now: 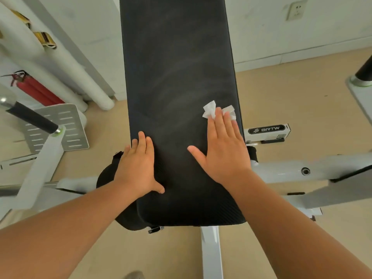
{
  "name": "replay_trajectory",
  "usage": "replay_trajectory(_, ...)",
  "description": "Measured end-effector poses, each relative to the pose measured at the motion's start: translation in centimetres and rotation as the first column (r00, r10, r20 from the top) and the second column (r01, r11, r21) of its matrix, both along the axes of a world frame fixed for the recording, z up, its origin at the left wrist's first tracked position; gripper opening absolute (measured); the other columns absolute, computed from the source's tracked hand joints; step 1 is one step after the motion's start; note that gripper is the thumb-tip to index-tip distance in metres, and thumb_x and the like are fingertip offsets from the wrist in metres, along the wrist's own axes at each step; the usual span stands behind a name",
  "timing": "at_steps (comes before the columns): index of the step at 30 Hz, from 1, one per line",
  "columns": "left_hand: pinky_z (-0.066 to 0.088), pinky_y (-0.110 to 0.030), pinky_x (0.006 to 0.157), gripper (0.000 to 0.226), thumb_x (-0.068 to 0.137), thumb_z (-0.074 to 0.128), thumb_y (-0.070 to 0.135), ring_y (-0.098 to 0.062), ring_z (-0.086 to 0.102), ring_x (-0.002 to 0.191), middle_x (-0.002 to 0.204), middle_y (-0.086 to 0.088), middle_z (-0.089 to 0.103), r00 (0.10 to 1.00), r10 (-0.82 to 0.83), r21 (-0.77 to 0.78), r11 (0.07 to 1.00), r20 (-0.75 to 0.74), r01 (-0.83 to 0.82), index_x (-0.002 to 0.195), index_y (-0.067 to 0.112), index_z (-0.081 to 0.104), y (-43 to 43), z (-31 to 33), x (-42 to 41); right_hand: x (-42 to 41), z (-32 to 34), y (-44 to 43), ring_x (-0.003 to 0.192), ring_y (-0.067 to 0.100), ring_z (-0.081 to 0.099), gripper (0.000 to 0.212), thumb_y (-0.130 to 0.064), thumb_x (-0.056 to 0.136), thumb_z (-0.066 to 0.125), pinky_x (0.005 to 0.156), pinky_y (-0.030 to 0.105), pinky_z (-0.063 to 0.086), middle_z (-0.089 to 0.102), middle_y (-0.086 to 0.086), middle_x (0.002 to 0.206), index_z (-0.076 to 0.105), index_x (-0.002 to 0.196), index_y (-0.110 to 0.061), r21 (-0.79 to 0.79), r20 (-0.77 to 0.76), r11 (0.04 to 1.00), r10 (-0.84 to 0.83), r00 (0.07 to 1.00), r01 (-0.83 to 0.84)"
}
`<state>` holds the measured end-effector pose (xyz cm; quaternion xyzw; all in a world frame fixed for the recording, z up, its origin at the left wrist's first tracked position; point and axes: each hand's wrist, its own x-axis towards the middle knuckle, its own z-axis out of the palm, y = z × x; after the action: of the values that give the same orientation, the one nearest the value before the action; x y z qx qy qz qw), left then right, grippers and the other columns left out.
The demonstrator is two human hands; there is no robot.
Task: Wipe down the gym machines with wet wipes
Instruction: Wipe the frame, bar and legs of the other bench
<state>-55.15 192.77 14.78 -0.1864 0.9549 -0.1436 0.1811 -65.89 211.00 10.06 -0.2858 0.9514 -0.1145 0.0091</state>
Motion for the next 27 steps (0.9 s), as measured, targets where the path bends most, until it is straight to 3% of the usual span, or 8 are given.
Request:
replay_trajectory(3, 0.017, -0.046, 0.125, 0.158, 0.050, 0.081, 0.079, -0.036, 0.006, 0.155, 0.166, -0.019, -0.013, 1.000, -0.013, 0.026, 1.000, -0.016, 0.013, 0.158, 0.007, -0.009, -0.2, 0.1, 0.2, 3.4, -0.8, -0.4, 0.158, 0.031, -0.010, 0.100, -0.077, 0.096, 0.025, 0.128, 0.048, 0.001, -0.005, 0.015, 0.171, -0.001, 0.163, -0.006, -0.038, -0.003, 0.983, 0.182, 0.983, -0.182)
replay_trajectory(7, 0.019, -0.045, 0.124, 0.157, 0.050, 0.079, 0.082, -0.034, 0.006, 0.155, 0.167, -0.015, -0.015, 0.996, -0.046, 0.044, 0.998, -0.081, 0.049, 0.158, 0.010, -0.010, -1.2, -0.1, 0.8, 7.6, -4.7, 0.5, 0.157, 0.026, -0.010, 0.093, -0.073, 0.098, 0.032, 0.125, 0.042, -0.006, 0.004, 0.009, 0.172, 0.010, 0.164, -0.011, 0.115, -0.067, 0.821, 0.568, 0.820, -0.559)
replay_trajectory(9, 0.019, -0.045, 0.124, 0.157, 0.049, 0.079, 0.082, -0.031, 0.005, 0.156, 0.168, -0.011, -0.015, 0.991, -0.049, 0.094, 0.994, -0.128, 0.061, 0.159, 0.013, -0.010, -1.8, -0.5, 1.4, 7.2, -5.3, 1.7, 0.158, 0.026, -0.006, 0.092, -0.072, 0.099, 0.032, 0.127, 0.044, -0.002, 0.004, 0.010, 0.172, 0.010, 0.164, -0.011, 0.155, -0.099, 0.863, 0.498, 0.862, -0.481)
replay_trajectory(14, 0.018, -0.049, 0.125, 0.137, 0.065, 0.079, 0.072, -0.027, 0.006, 0.156, 0.169, -0.006, -0.008, 0.974, -0.035, 0.195, 0.978, -0.224, 0.080, 0.160, 0.016, -0.002, -1.4, -1.2, 3.7, 4.4, -2.5, 1.3, 0.158, 0.032, -0.006, 0.099, -0.075, 0.096, 0.025, 0.129, 0.046, 0.004, -0.004, 0.016, 0.171, 0.002, 0.163, -0.006, 0.002, -0.011, 0.989, -0.148, 0.989, 0.148)
replay_trajectory(16, 0.019, -0.048, 0.125, 0.122, 0.075, 0.076, 0.066, -0.028, 0.013, 0.155, 0.169, -0.006, -0.005, 0.976, -0.044, 0.226, 0.970, -0.212, 0.092, 0.161, 0.018, 0.005, -1.1, -1.4, 5.5, 5.8, -2.1, -0.9, 0.158, 0.033, -0.005, 0.101, -0.077, 0.095, 0.025, 0.129, 0.048, 0.004, -0.004, 0.017, 0.171, 0.003, 0.162, -0.005, 0.007, -0.020, 0.992, -0.124, 0.992, 0.125)
replay_trajectory(21, 0.027, -0.043, 0.120, 0.114, 0.076, 0.069, 0.071, -0.025, 0.024, 0.150, 0.168, -0.010, -0.006, 0.975, -0.206, 0.235, 0.947, -0.080, 0.220, 0.159, 0.016, 0.014, -1.8, -1.5, 8.7, 12.1, -4.6, -3.7, 0.159, 0.028, -0.003, 0.096, -0.073, 0.096, 0.036, 0.128, 0.047, 0.010, -0.001, 0.010, 0.172, 0.009, 0.164, -0.011, 0.193, -0.037, 0.878, 0.453, 0.891, -0.439)
replay_trajectory(23, 0.028, -0.042, 0.120, 0.112, 0.075, 0.071, 0.069, -0.023, 0.025, 0.149, 0.167, -0.008, -0.009, 0.975, -0.207, 0.264, 0.938, -0.084, 0.222, 0.157, 0.015, 0.017, -2.5, -1.9, 9.8, 11.5, -4.6, -2.5, 0.158, 0.028, 0.006, 0.090, -0.068, 0.096, 0.042, 0.128, 0.045, 0.016, 0.001, 0.010, 0.172, 0.019, 0.163, -0.013, 0.173, -0.084, 0.898, 0.423, 0.902, -0.405)
replay_trajectory(27, 0.026, -0.039, 0.123, 0.110, 0.083, 0.068, 0.063, -0.028, 0.019, 0.151, 0.166, -0.008, -0.015, 0.971, -0.158, 0.271, 0.941, -0.180, 0.203, 0.160, 0.011, 0.009, -2.4, -3.6, 10.5, 9.1, -3.1, 0.0, 0.155, 0.031, 0.019, 0.084, -0.067, 0.094, 0.045, 0.123, 0.042, 0.026, -0.002, 0.011, 0.171, 0.031, 0.155, -0.012, 0.063, -0.090, 0.997, 0.037, 0.995, -0.031)
